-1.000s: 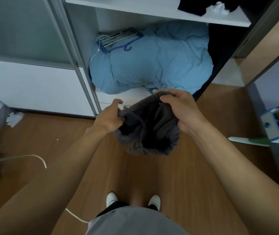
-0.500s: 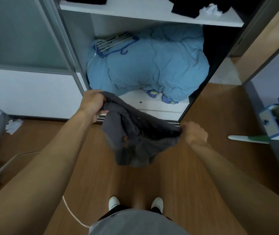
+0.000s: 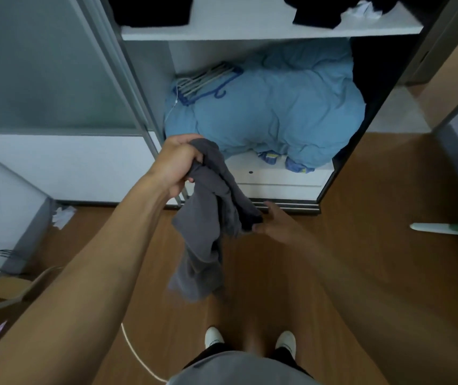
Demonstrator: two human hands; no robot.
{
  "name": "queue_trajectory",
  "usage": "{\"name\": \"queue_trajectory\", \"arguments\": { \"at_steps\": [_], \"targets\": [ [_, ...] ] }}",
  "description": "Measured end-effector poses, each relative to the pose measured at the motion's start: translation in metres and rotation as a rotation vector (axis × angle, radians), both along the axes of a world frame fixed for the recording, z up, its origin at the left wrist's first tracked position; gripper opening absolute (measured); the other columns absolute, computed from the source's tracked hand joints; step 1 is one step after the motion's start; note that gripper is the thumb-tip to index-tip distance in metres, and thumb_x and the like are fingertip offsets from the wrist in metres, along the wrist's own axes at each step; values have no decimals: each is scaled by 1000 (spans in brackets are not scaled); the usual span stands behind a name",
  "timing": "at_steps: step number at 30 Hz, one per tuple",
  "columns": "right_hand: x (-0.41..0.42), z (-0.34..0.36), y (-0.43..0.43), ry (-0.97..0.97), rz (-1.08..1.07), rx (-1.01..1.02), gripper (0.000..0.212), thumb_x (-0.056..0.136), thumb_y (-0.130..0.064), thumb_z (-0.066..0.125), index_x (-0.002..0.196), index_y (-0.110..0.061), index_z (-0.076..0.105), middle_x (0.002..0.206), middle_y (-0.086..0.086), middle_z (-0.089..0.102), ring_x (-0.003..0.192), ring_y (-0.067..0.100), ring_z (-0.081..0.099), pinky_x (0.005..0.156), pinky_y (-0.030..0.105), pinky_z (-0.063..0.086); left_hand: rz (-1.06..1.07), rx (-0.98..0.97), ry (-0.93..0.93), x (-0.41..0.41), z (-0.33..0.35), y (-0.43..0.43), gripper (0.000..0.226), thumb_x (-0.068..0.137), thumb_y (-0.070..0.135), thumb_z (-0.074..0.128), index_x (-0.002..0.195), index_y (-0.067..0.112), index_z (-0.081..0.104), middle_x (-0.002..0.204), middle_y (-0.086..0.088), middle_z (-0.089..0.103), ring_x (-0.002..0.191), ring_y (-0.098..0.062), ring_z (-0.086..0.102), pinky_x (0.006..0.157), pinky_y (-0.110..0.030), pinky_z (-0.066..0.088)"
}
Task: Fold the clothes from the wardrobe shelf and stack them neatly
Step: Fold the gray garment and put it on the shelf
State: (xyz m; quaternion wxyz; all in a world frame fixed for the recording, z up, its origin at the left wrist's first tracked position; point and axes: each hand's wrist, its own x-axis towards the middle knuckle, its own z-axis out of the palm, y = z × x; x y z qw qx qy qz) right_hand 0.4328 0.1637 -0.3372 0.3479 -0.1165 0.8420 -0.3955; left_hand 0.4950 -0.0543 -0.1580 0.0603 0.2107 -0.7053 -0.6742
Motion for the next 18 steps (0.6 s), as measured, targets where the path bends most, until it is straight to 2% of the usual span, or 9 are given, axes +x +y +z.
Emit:
{"name": "queue_trajectory", "arguments": {
  "at_steps": [2,5,6,8,11,13,15,16,18],
  "targets": [
    [4,-7,-10,-2,89,-3,50,90,-12,70,136,-8,51,115,6,64,100,18,61,104,46,47,-2,22,16,3,4,2,48,66,-18,33,54,16,64,51,-1,54,44,-15,38,41,-19,19],
    [11,-17,-13,50,60,21,16,97,-10,57,112,-9,62,109,14,67,101,31,64,92,46,54,1,51,38,9,8,-1,42,63,-13,38,60,16,67,54,-2,57,48,-17,42,43,-23,20],
    [13,-17,-11,56,18,50,13,99,-11,53,107,-6,63,106,19,66,99,36,64,89,48,55,3,50,46,12,9,-5,39,61,-11,39,60,16,68,55,-2,57,48,-17,42,42,-23,20],
    [11,-18,-6,31,-111,21,18,101,-12,49,108,-2,63,107,23,66,97,39,65,83,49,57,33,7,39,17,6,-19,38,57,-9,40,57,17,67,51,-1,54,44,-16,40,41,-21,20],
    [1,0,2,-50,-555,-221,18,103,-11,46,115,-6,59,115,21,65,95,31,63,69,36,55,160,-143,-71,27,-18,-50,34,64,-12,37,57,12,59,48,-3,44,41,-17,32,39,-19,21],
    [-10,19,9,87,-770,-299,18,99,-5,48,112,-9,60,117,18,64,102,29,61,81,37,53,229,-277,-239,40,-47,-69,31,73,-11,40,61,12,57,48,-4,43,41,-18,34,36,-19,24],
    [-16,41,13,253,-815,-317,25,95,1,47,110,-9,63,116,12,65,110,25,59,95,34,49,203,-425,-380,54,-80,-85,29,81,-8,48,66,13,62,54,-6,55,45,-20,47,34,-20,35],
    [-16,53,12,320,-808,-315,28,94,2,46,109,-10,65,116,9,66,110,23,59,98,32,48,160,-496,-421,60,-95,-91,27,82,-9,52,68,12,63,65,-10,63,56,-22,55,42,-22,44],
    [-14,74,9,431,-755,-340,31,93,3,45,105,-14,67,111,5,68,106,19,61,95,30,49,54,-654,-514,69,-120,-98,20,82,-5,56,77,12,66,89,-14,72,84,-25,65,72,-29,54]
  ]
}}
